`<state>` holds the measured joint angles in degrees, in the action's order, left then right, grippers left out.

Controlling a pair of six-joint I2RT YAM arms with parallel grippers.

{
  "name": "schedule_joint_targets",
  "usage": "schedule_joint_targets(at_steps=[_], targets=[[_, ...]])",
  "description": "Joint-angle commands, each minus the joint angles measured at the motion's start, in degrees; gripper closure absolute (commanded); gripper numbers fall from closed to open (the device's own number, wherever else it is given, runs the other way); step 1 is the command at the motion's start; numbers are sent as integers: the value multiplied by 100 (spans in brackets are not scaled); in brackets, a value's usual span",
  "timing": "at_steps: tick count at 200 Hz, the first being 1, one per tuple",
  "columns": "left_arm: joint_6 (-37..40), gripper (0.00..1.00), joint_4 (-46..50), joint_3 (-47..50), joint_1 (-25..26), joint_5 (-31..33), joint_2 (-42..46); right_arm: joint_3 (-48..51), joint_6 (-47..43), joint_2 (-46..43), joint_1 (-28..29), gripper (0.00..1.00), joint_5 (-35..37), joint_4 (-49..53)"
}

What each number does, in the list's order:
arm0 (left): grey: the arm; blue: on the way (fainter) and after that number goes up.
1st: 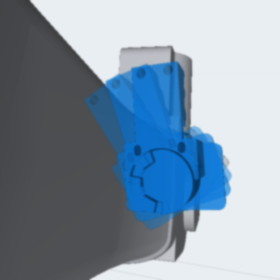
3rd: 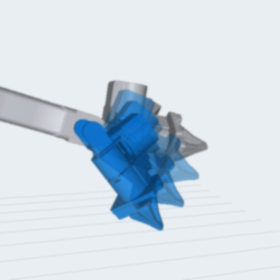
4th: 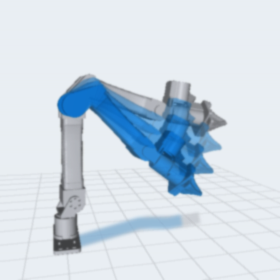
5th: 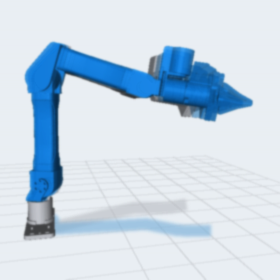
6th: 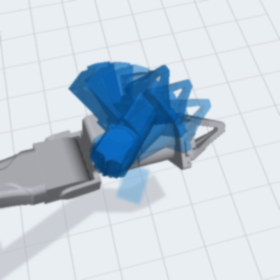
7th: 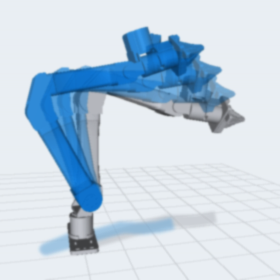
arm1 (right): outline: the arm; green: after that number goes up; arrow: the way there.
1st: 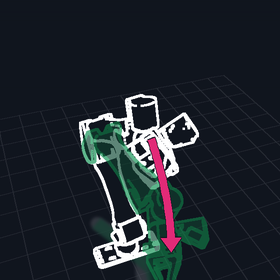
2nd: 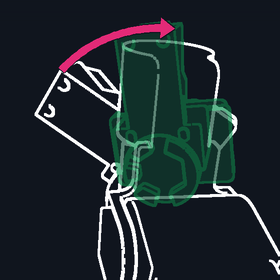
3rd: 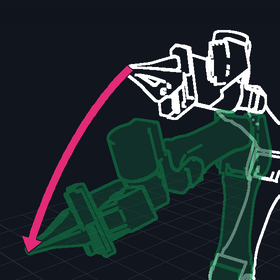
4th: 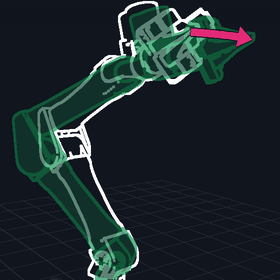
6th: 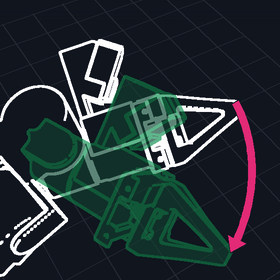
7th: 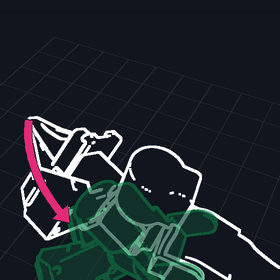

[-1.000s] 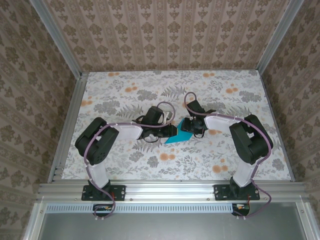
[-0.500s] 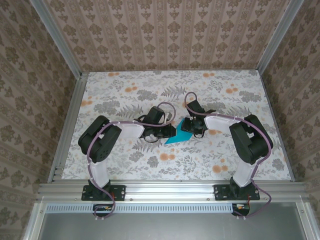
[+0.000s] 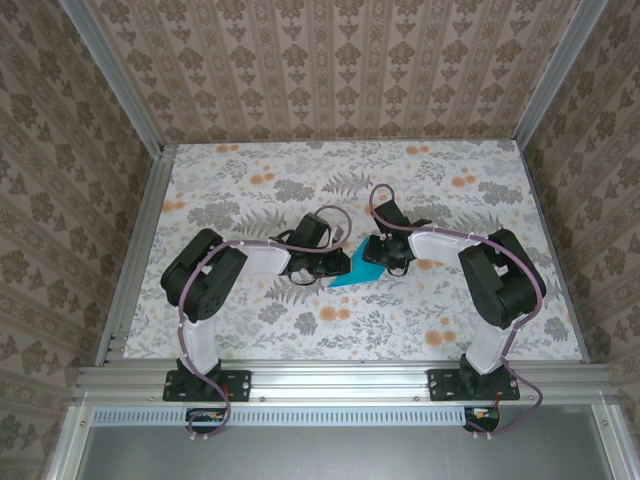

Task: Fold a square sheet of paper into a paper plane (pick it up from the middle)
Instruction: Fourth fold the wing at the center of the table.

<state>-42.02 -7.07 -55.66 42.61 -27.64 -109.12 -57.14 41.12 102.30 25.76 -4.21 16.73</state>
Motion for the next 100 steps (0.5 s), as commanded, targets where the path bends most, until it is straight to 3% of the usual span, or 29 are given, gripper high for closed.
schedule_joint_targets(at_steps=[1,47,100], targets=[[118,85,161,-95,-42,65,-109,327,106,421,-18,64,362,527],[124,85,149,-67,-51,119,-59,376,90,426,-25,62,264,423],[132,85,145,-16,-57,158,125,342,65,483,-45,53,238,435]])
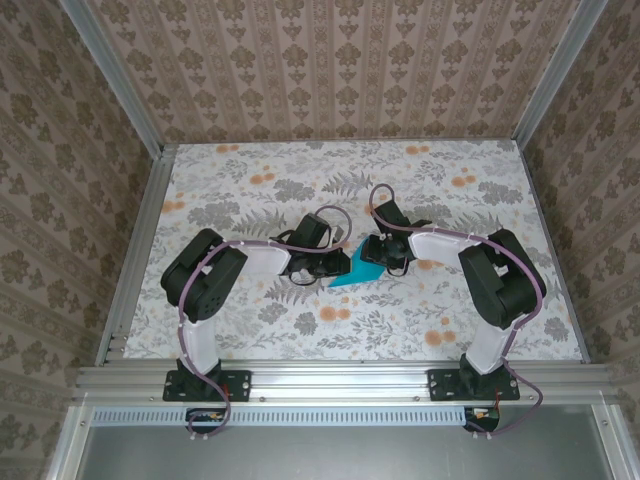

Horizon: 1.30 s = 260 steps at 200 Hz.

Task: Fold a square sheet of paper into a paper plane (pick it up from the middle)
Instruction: Fourth fold the wing at the center of the table.

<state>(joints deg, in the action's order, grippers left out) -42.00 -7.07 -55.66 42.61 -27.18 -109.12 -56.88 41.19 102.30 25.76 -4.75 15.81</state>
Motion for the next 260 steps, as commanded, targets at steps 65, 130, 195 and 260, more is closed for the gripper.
schedule_joint_targets(at_steps=[65,130,195,260], targets=[[95,85,167,32,-55,189,250,229,64,591,-43,50,454,738],[87,84,46,91,-58,162,392,149,77,708,-36,49,493,845],[36,83,-162,19,-58,-82,331,122,56,759,-36,49,493,881],[18,82,-20,-153,-42,-158,29,115,65,774,-36,49,480,872]])
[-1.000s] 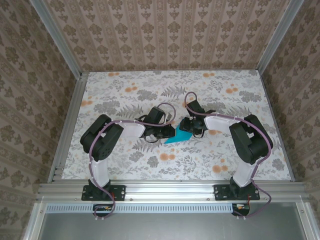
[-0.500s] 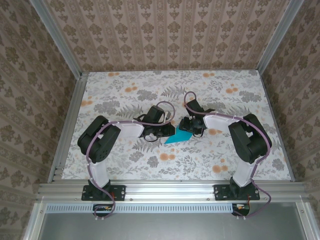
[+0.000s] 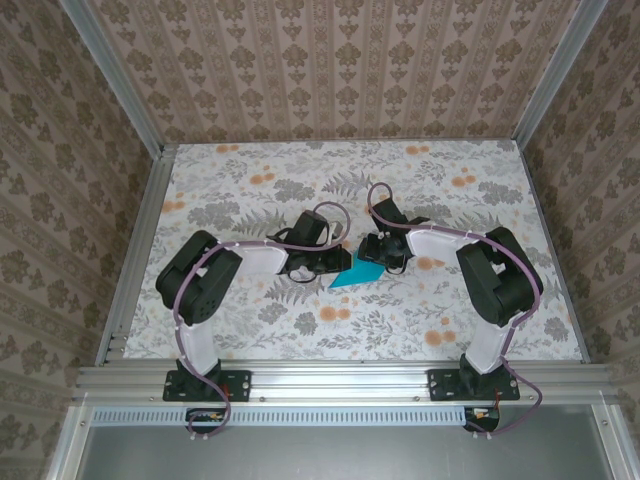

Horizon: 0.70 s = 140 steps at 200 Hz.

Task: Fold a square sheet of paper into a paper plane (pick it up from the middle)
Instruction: Fourth fold the wing at the center of the table.

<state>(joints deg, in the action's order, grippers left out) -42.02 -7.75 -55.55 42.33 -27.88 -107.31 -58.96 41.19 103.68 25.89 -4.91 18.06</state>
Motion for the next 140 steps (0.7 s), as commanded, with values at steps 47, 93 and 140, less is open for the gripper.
schedule_joint_targets(at_steps=[47,93,140], targets=[[53,83,384,-258,-14,121,-234,327,65,644,-46,49,491,637],[32,83,481,-255,-18,195,-255,336,63,662,-41,48,466,627],[5,85,566,-221,-15,308,-264,295,47,663,-49,47,368,628]])
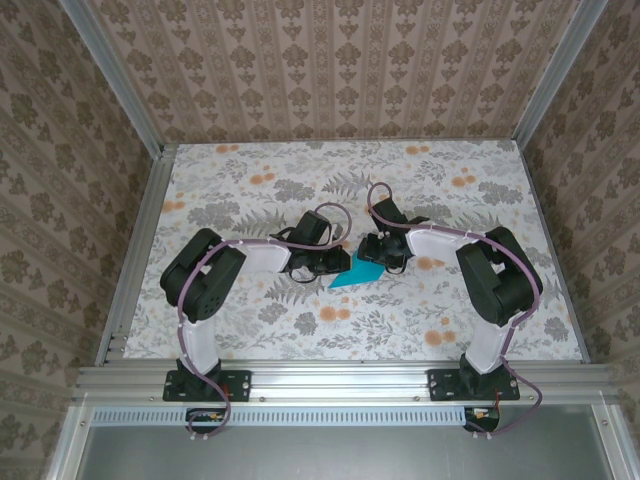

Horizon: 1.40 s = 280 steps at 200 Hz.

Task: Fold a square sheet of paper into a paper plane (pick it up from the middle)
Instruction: Fourth fold the wing at the center of the table.

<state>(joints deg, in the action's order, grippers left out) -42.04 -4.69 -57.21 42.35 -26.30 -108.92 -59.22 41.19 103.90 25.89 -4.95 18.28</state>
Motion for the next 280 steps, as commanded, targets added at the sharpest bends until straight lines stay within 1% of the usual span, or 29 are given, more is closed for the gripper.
schedule_joint_targets(at_steps=[1,44,84,126,159,176,188,212,236,249,280], targets=[[10,85,259,-54,-16,151,-103,322,52,641,-49,47,368,611],[4,87,354,-39,-19,144,-161,197,66,556,-49,46,267,682],[42,88,518,-75,-20,90,-268,-13,21,188,-84,45,27,721],[152,88,830,-180,0,88,-373,-134,3,-480,-179,44,-480,455],[238,88,1057,-281,21,133,-443,58,-145,-1176,-207,45,-847,116],[270,88,1099,-310,42,152,-454,235,-232,-1364,-207,50,-1131,-116],[292,88,1133,-339,57,161,-469,353,-226,-1375,-194,57,-1339,-301],[315,89,1170,-367,81,170,-480,350,-217,-1134,-131,73,-1598,-473],[319,89,1198,-379,85,182,-498,282,-182,-810,-51,82,-1681,-572],[311,89,1197,-373,89,187,-498,283,-156,-634,-41,85,-1780,-655],[294,90,1199,-380,89,175,-527,238,-146,-253,-23,87,-2026,-774]])
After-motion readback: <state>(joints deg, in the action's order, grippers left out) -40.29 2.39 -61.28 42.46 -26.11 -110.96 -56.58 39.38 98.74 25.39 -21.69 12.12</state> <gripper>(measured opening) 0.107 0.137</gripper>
